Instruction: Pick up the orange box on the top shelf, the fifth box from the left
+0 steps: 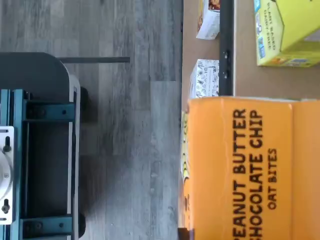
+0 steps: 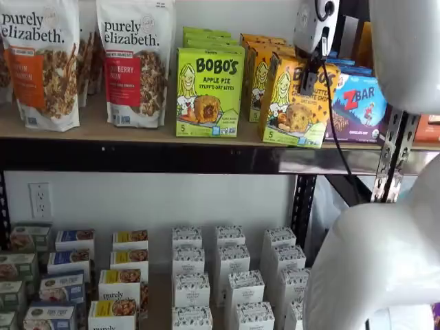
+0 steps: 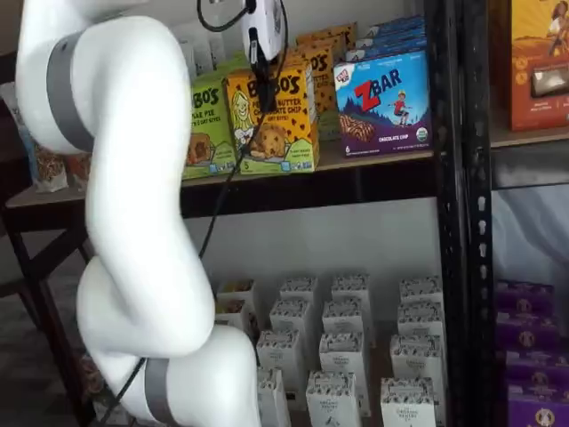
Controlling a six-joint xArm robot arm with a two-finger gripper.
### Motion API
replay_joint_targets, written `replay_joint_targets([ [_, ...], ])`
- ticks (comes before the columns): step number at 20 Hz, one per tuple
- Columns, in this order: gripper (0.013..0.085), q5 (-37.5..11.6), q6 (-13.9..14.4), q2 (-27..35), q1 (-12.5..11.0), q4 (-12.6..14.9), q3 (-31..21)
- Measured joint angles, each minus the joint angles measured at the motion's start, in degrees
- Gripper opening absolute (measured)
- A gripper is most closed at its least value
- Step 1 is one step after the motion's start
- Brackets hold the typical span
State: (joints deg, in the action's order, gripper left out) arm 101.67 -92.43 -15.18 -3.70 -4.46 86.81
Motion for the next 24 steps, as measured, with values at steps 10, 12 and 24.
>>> replay_joint_targets([
  [10,0.0290,-2.2,0.9,-9.1,1.5,2.4,-9.5],
  [12,0.0290,-2.1,1.1,-11.2,1.7,2.7,-11.5],
  [24,0.0290,0.8,1.6,-18.3,2.1,2.5,-17.2],
])
